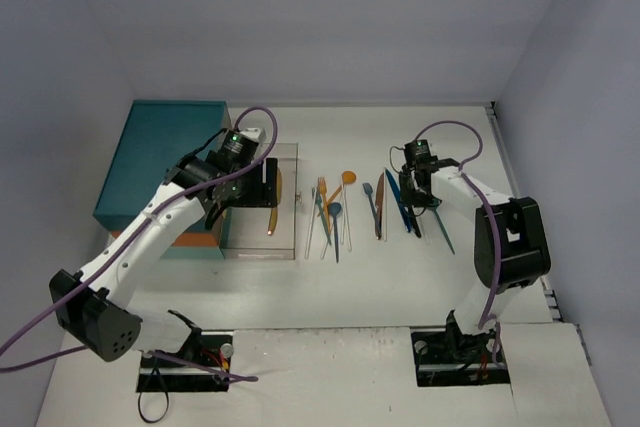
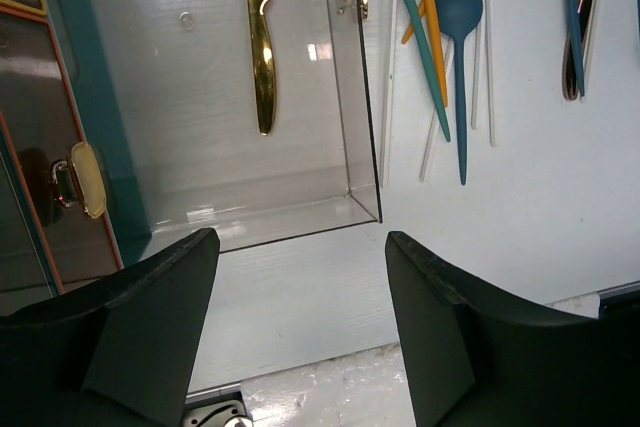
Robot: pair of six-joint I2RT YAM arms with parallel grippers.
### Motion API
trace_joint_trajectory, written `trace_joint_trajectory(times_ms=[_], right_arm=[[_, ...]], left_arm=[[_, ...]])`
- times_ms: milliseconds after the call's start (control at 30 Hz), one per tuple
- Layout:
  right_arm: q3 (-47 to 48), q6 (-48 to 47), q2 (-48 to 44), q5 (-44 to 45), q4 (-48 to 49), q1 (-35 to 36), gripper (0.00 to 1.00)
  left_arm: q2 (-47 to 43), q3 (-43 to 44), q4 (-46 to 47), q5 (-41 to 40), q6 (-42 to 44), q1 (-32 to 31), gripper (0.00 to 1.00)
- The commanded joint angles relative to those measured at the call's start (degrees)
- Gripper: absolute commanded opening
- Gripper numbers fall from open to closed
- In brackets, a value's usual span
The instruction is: Sort the eating utensils into containers
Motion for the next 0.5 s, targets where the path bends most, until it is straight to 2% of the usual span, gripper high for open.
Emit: trace_joint_trajectory(times_ms=[0, 467], right_arm=[[1.94, -1.29, 0.91, 2.46, 1.56, -1.52, 0.26], [-0.39, -4.05, 5.95, -0.28, 3.92, -1.61, 0.28]], left_arm=[[-3.81, -0.16, 0.05, 0.83, 2.14, -0.04, 0.65], [-5.01, -0.67, -0.56, 0.69, 3.11, 0.04, 0.65]])
